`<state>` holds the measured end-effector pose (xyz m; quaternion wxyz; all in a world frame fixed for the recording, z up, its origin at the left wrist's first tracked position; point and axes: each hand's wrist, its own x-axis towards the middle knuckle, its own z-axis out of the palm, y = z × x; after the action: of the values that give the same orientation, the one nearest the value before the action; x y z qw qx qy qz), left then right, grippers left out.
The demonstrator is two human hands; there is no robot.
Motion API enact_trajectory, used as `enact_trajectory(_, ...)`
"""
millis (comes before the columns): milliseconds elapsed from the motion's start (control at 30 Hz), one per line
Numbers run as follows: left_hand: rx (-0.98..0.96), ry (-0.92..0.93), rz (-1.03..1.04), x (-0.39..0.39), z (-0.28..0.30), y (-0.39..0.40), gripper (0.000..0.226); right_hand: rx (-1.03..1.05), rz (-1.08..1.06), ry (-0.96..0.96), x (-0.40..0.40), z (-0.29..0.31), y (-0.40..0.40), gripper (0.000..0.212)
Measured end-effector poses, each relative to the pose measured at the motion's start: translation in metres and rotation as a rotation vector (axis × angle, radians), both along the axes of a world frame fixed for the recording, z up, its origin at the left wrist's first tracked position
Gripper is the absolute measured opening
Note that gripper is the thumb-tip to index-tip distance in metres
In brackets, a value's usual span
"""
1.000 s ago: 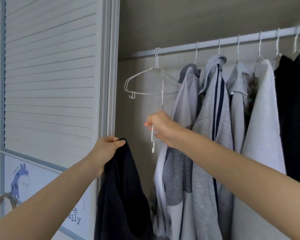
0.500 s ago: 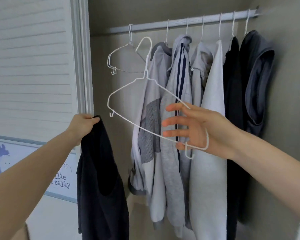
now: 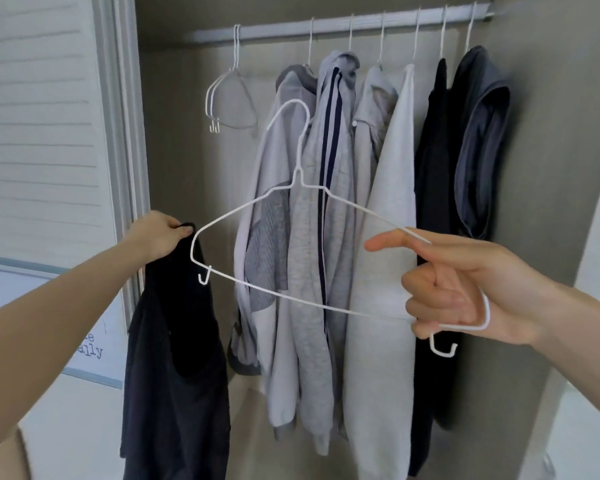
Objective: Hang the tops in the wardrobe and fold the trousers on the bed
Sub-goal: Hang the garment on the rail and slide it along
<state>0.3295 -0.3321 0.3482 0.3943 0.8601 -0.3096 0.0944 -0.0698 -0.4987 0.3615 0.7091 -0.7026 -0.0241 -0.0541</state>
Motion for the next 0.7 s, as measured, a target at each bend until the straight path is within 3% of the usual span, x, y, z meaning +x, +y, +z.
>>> enact_trajectory(100,0.026,-0.023,0.018,-0.006,0.001,-0.007,0.035,0.016,0.044,0.019,-0.006,-0.004,-0.012,0.041)
enact_trajectory(200,-0.104,0.112,-0.089,-0.012,0.0,-0.015,0.028,0.021,0.046,0.014,-0.001,-0.01,-0.016,0.039)
enact_trajectory(400,-0.167,0.16,-0.295,-0.065,0.011,-0.037,0.035,-0.063,-0.099,-0.02,0.031,-0.044,-0.015,0.033)
enact_trajectory(567,-0.319,0.318,-0.458,-0.1,0.022,-0.035,0.023,-0.115,-0.157,-0.154,0.047,-0.065,-0.012,0.032)
enact_trajectory(700,-0.335,0.372,-0.656,-0.113,0.037,-0.015,0.032,-0.108,-0.074,-0.322,0.044,-0.065,-0.015,0.039)
